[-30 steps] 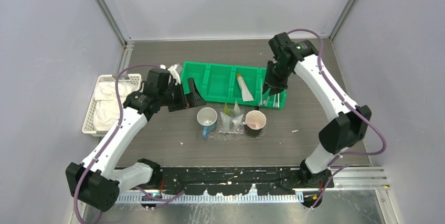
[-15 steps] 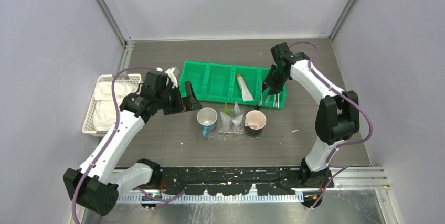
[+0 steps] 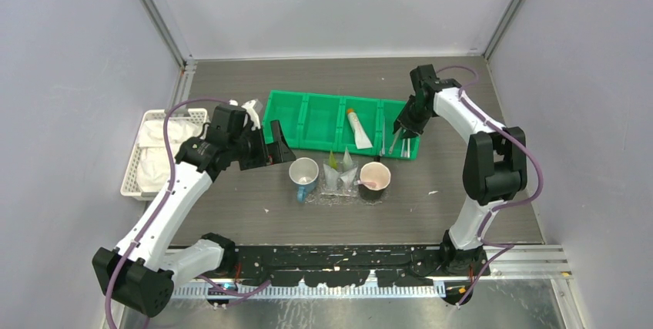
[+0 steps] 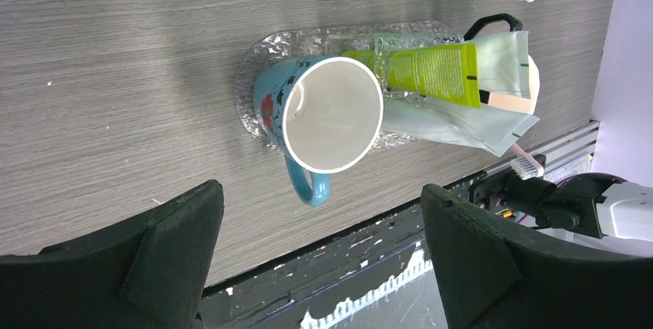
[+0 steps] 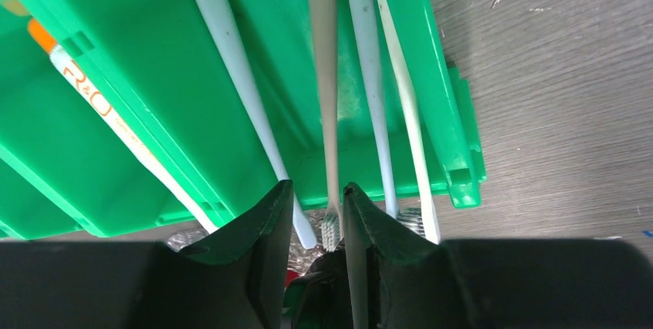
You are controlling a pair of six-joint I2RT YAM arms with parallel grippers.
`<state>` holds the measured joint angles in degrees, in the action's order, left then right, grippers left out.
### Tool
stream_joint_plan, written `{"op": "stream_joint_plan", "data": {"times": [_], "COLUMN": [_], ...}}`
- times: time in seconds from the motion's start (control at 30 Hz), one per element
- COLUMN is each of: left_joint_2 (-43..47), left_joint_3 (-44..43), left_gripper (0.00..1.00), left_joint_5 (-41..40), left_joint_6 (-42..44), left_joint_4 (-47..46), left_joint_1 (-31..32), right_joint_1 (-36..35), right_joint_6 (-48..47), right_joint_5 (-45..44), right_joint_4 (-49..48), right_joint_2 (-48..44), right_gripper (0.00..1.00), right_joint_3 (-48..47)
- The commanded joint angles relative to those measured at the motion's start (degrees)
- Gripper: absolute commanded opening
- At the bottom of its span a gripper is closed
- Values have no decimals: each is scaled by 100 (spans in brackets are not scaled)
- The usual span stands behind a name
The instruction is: Prepare toiletry sets of a toothbrush and toothpaste on the tray
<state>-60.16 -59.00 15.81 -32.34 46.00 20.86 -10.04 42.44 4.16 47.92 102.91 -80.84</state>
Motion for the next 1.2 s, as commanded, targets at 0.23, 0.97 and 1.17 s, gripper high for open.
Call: {"op": "stream_joint_plan", "data": {"times": [0.23,0.97,1.17], "left_joint_2": [101,30,64], "left_joint_3": [-184,-135,-156], "left_gripper": [100,99,99], "left_joint_5": [-61,-3,-64], "left_joint_6": [20,19,75], "left_joint_4": [-51,-184,-101], "left_joint_1": [-38,-38,-43], "right_joint_1": [-31,-142,-187], "right_joint_6": [-22,-39,-131], "right_joint_5": [118,208,177], "right_joint_4": [-242,-281,-157], "right_joint_2": [92,609,674], "right_gripper": [37,34,12], "right_joint_3": [262,42,-178]}}
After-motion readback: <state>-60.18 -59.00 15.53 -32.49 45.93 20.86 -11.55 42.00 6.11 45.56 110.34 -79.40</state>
